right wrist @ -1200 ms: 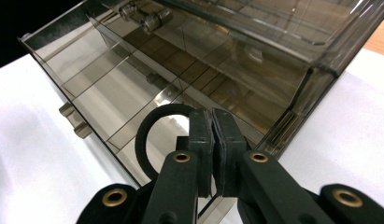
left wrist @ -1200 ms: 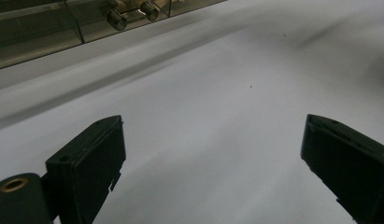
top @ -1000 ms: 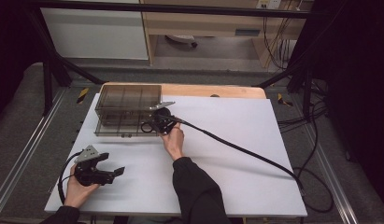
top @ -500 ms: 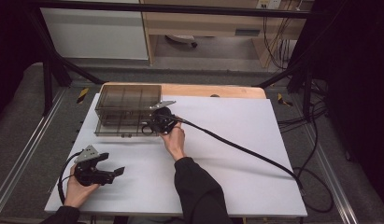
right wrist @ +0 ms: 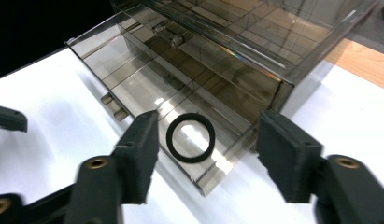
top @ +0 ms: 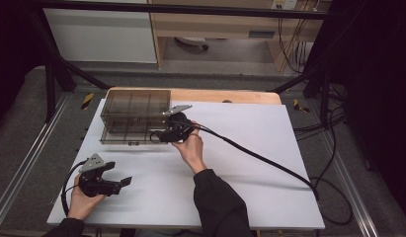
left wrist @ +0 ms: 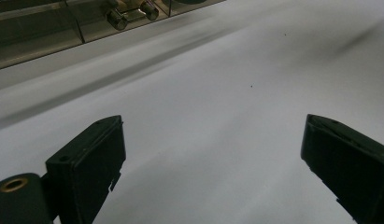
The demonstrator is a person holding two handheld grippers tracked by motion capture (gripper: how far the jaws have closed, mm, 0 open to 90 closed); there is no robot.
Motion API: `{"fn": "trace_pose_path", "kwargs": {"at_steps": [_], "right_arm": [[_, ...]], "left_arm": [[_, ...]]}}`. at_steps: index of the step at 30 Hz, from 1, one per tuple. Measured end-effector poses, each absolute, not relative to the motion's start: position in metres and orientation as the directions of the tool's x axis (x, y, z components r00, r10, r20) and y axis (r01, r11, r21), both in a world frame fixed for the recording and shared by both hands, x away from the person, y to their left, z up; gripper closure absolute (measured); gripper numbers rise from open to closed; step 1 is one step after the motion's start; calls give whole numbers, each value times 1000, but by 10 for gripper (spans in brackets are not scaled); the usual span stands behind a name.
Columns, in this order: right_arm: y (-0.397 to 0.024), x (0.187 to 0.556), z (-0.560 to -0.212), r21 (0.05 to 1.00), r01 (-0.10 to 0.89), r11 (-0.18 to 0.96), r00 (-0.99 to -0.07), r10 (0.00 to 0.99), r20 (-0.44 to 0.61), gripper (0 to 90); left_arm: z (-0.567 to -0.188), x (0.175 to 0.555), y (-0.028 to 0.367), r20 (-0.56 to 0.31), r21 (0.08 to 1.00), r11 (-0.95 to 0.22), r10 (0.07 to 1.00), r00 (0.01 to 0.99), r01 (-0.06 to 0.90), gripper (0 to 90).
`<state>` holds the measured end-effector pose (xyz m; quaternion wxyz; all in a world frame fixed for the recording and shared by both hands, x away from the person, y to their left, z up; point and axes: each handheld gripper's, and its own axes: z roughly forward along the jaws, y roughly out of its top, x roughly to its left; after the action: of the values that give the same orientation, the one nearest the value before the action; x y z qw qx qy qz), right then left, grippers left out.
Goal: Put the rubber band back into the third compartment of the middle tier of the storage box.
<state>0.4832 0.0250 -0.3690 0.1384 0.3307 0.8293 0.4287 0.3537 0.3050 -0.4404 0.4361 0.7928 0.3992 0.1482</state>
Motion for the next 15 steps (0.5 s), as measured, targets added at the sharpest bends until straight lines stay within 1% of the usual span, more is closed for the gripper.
{"fn": "trace_pose_path", "kwargs": {"at_steps": [7,15], "right_arm": [[8,474,-363,798,445,407,-739,671,69,154],[-14,464,-364,791,457,407,-726,684,67,49]], "left_arm": [[-440,354,305,-113,809,-301,763,636,505,63],[-441,354,305,-108,807,-308,763,638,504,64]]}}
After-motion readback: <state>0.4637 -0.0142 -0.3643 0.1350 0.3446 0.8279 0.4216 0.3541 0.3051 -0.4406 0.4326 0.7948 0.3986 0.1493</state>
